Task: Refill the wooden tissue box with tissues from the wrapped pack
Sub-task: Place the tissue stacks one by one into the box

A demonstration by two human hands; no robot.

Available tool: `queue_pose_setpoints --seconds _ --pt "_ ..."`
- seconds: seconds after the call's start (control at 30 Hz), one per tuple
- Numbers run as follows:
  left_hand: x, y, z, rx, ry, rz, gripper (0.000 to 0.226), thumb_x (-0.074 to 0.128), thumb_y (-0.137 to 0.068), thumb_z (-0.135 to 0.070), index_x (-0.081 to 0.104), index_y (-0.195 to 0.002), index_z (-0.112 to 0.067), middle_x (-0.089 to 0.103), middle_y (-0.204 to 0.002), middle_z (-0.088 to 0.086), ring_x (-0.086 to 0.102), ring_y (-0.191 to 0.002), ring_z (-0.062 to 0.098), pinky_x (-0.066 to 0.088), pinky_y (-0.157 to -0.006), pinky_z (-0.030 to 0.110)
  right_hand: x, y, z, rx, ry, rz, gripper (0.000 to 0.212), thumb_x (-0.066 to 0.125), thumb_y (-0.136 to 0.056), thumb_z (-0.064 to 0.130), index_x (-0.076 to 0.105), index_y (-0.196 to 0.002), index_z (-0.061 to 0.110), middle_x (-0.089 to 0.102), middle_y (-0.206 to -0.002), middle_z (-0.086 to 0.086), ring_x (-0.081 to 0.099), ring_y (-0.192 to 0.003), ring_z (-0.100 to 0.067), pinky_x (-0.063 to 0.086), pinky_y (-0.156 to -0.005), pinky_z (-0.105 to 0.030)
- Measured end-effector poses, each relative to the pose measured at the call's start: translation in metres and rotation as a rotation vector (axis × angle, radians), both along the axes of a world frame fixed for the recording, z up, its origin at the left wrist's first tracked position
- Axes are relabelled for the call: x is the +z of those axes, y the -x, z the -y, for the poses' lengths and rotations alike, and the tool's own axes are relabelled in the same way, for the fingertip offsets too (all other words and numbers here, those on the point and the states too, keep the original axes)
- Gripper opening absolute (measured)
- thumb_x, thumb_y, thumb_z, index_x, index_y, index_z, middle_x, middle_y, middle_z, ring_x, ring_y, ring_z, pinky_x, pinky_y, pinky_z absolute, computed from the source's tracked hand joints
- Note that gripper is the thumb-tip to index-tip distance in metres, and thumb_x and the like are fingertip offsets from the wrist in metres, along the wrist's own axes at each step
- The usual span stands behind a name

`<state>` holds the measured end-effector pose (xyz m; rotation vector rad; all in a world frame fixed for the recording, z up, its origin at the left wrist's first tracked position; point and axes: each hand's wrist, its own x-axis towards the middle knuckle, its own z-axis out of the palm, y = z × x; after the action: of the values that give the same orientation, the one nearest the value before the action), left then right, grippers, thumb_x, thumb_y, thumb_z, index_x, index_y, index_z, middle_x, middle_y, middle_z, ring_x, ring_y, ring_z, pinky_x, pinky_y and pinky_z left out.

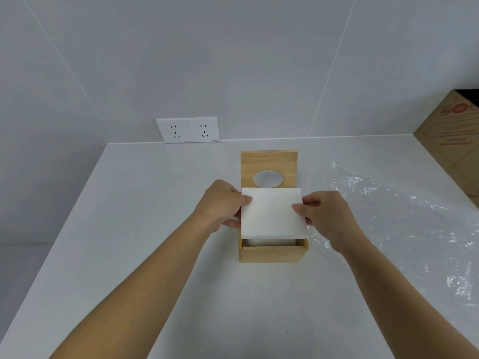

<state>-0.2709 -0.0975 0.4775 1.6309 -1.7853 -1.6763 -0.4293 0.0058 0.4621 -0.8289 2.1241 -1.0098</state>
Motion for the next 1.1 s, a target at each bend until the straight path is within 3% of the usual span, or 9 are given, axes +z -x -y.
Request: queue_pose_setpoints --seconds 0.3,0.4,0.47,0.6,0.7,0.8,0.9,0.97,1.1 --pt "-0.003 0.002 -0.002 -0.042 0.021 0.054 0.009 0.057 -0.092 -0.009 0.062 -0.092 -0.001 0.067 -0.089 0.006 0.067 -0.074 0.019 0.059 -0.058 0.029 -0.002 0.000 0.001 0.040 -0.055 -0.067 0.021 0.065 -0.083 0.011 0.065 -0.087 -0.010 0.069 -0.090 -0.025 0.059 -0.072 -0.032 0.053 -0.083 -0.053" --pt "-0.005 0.003 -0.003 -0.045 0.044 0.073 0.017 0.057 -0.092 -0.008 0.058 -0.076 -0.009 0.062 -0.078 -0.001 0.063 -0.067 0.013 0.057 -0.050 0.023 -0.002 -0.001 0.001 0.064 -0.077 -0.107 0.025 0.064 -0.084 0.012 0.063 -0.089 -0.012 0.066 -0.086 -0.029 0.052 -0.067 -0.026 0.053 -0.075 -0.044" --pt "-0.005 0.003 -0.004 -0.050 0.054 0.083 0.018 0.057 -0.092 -0.008 0.056 -0.074 -0.010 0.061 -0.078 -0.002 0.064 -0.068 0.016 0.056 -0.049 0.023 -0.002 -0.002 0.001 0.080 -0.093 -0.124 0.027 0.062 -0.084 0.012 0.061 -0.091 -0.014 0.059 -0.076 -0.028 0.046 -0.065 -0.024 0.044 -0.065 -0.034" --pt "-0.006 0.003 -0.005 -0.055 0.064 0.093 0.012 0.061 -0.090 -0.007 0.058 -0.078 -0.007 0.067 -0.091 0.009 0.069 -0.081 0.028 0.060 -0.067 0.037 -0.001 -0.003 0.000 0.090 -0.118 -0.160 0.025 0.062 -0.085 0.012 0.063 -0.091 -0.012 0.067 -0.091 -0.029 0.050 -0.068 -0.026 0.042 -0.066 -0.033" --pt "-0.006 0.003 -0.005 -0.046 0.117 0.130 0.015 0.066 -0.087 -0.010 0.056 -0.076 -0.011 0.065 -0.089 0.010 0.070 -0.083 0.032 0.058 -0.079 0.044 -0.001 -0.003 0.001 0.094 -0.123 -0.194 0.024 0.063 -0.084 0.013 0.064 -0.091 -0.011 0.068 -0.092 -0.028 0.058 -0.078 -0.040 0.047 -0.069 -0.038" --pt "-0.008 0.003 -0.007 -0.053 0.170 0.151 0.012 0.068 -0.085 -0.010 0.058 -0.078 -0.007 0.066 -0.090 0.011 0.070 -0.082 0.032 0.058 -0.079 0.044 -0.002 -0.006 0.003 0.106 -0.143 -0.241 0.027 0.063 -0.084 0.014 0.063 -0.091 -0.012 0.065 -0.083 -0.028 0.051 -0.070 -0.037 0.039 -0.063 -0.030" --pt "-0.011 0.003 -0.006 -0.034 0.200 0.157 0.010 0.070 -0.083 -0.010 0.063 -0.084 -0.002 0.069 -0.094 0.015 0.071 -0.081 0.031 0.058 -0.078 0.043 -0.002 -0.009 0.005 0.102 -0.153 -0.290 0.026 0.062 -0.085 0.014 0.064 -0.088 -0.011 0.067 -0.088 -0.028 0.049 -0.068 -0.029 0.040 -0.062 -0.031" --pt "-0.012 0.003 -0.004 -0.026 0.206 0.152 0.011 0.071 -0.082 -0.009 0.064 -0.085 0.000 0.070 -0.095 0.016 0.070 -0.081 0.032 0.058 -0.078 0.044 -0.002 -0.010 0.006 0.098 -0.151 -0.300 0.024 0.063 -0.084 0.014 0.065 -0.089 -0.009 0.068 -0.089 -0.025 0.058 -0.075 -0.035 0.045 -0.066 -0.034" --pt "-0.013 0.005 -0.003 -0.039 0.244 0.179 0.014 0.074 -0.080 -0.009 0.065 -0.085 0.001 0.070 -0.094 0.016 0.071 -0.079 0.032 0.058 -0.078 0.042 0.001 -0.013 0.004 0.085 -0.151 -0.314 0.025 0.066 -0.084 0.014 0.062 -0.107 0.005 0.066 -0.097 -0.013 0.060 -0.091 -0.030 0.048 -0.079 -0.036"
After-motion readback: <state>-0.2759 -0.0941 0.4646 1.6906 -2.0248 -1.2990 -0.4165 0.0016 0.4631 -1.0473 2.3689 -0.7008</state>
